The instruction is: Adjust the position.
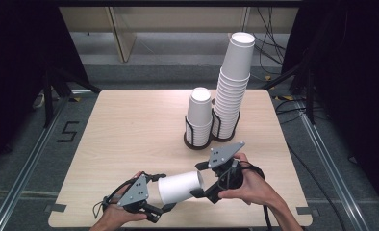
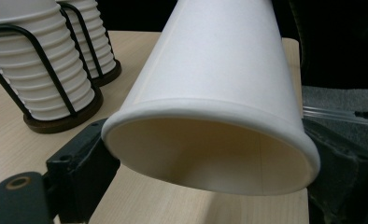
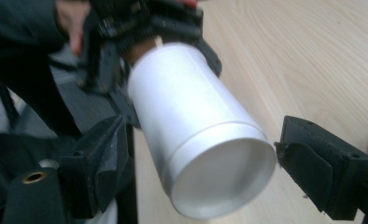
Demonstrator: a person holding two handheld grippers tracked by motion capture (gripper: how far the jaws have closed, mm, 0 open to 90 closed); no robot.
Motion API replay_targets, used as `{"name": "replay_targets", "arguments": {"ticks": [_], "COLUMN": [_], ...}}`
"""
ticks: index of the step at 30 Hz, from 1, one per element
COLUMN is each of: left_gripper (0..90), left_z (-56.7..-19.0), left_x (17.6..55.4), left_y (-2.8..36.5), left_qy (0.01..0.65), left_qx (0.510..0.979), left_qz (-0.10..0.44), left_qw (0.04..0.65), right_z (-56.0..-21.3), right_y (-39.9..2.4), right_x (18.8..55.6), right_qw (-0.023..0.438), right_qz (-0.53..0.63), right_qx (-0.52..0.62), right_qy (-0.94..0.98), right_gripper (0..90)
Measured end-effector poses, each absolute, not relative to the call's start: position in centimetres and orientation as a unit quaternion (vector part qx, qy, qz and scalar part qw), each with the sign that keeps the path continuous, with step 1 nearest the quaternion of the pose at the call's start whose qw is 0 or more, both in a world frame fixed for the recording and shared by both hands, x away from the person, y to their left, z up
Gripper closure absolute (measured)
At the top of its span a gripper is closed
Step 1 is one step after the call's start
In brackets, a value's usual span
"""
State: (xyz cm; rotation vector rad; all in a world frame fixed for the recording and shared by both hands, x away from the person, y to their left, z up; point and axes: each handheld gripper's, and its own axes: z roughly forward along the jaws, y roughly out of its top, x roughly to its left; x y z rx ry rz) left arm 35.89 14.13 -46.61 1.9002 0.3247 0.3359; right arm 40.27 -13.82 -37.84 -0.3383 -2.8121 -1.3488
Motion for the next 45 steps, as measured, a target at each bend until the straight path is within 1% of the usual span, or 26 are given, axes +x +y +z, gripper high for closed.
{"name": "replay_targets", "arguments": {"ticks": [2, 3, 7, 8, 12, 14, 15, 19, 25, 33, 35, 36, 37, 40, 41, 44, 45], "left_gripper": [11.1, 11.1, 11.1, 11.1, 11.1, 11.1, 11.2, 11.2, 11.3, 12.4, 12.5, 12.5, 12.5, 11.8, 11.0, 7.1, 6.3], "left_z": [-46.5, -46.4, -46.1, -45.9, -45.9, -46.0, -46.1, -46.1, -46.0, -46.0, -45.9, -45.8, -45.8, -45.8, -45.8, -45.8, -45.8], "left_x": [35.8, 35.8, 35.7, 35.5, 35.4, 35.4, 35.3, 35.2, 35.1, 34.8, 34.8, 34.7, 34.8, 34.7, 34.7, 34.7, 34.8], "left_y": [14.2, 14.2, 14.1, 14.0, 13.8, 13.7, 13.5, 13.4, 13.4, 13.2, 13.2, 13.2, 13.2, 13.2, 13.2, 13.2, 13.2], "left_qy": [0.137, 0.134, 0.126, 0.124, 0.116, 0.109, 0.109, 0.099, 0.089, 0.083, 0.081, 0.079, 0.072, 0.075, 0.077, 0.083, 0.09], "left_qx": [0.812, 0.815, 0.827, 0.833, 0.841, 0.848, 0.848, 0.856, 0.863, 0.861, 0.859, 0.858, 0.861, 0.861, 0.857, 0.845, 0.84], "left_qz": [0.143, 0.144, 0.148, 0.147, 0.144, 0.142, 0.14, 0.137, 0.137, 0.135, 0.139, 0.138, 0.138, 0.138, 0.136, 0.142, 0.137], "left_qw": [0.55, 0.545, 0.527, 0.519, 0.508, 0.5, 0.499, 0.488, 0.479, 0.484, 0.486, 0.488, 0.484, 0.484, 0.49, 0.508, 0.517], "right_z": [-37.9, -37.9, -38.5, -38.7, -39.1, -39.4, -39.7, -39.9, -40.3, -41.1, -41.3, -41.4, -41.5, -41.3, -41.4, -41.3, -41.3], "right_y": [-13.7, -13.6, -12.8, -12.4, -11.9, -11.5, -11.2, -11.0, -10.6, -9.9, -9.8, -9.7, -9.7, -9.8, -9.7, -9.8, -9.8], "right_x": [40.1, 40.1, 39.6, 39.4, 39.0, 38.9, 38.7, 38.6, 38.3, 38.1, 38.2, 38.2, 38.2, 37.9, 38.1, 38.1, 38.2], "right_qw": [0.002, -0.008, -0.022, -0.026, -0.034, -0.046, -0.044, -0.04, -0.043, -0.044, -0.056, -0.055, -0.057, -0.052, -0.056, -0.057, -0.059], "right_qz": [-0.422, -0.413, -0.372, -0.351, -0.327, -0.309, -0.292, -0.289, -0.268, -0.245, -0.236, -0.236, -0.233, -0.226, -0.231, -0.231, -0.232], "right_qx": [-0.107, -0.099, -0.075, -0.065, -0.046, -0.026, -0.015, -0.009, 0.0, 0.007, 0.018, 0.014, 0.02, 0.006, 0.029, 0.03, 0.03], "right_qy": [-0.9, -0.905, -0.925, -0.934, -0.943, -0.95, -0.955, -0.957, -0.963, -0.968, -0.97, -0.97, -0.971, -0.973, -0.971, -0.971, -0.97], "right_gripper": [17.0, 16.9, 15.6, 15.8, 16.2, 17.1, 17.2, 19.2, 18.2, 19.1, 19.5, 20.0, 24.1, 24.3, 24.4, 24.3, 24.3]}}
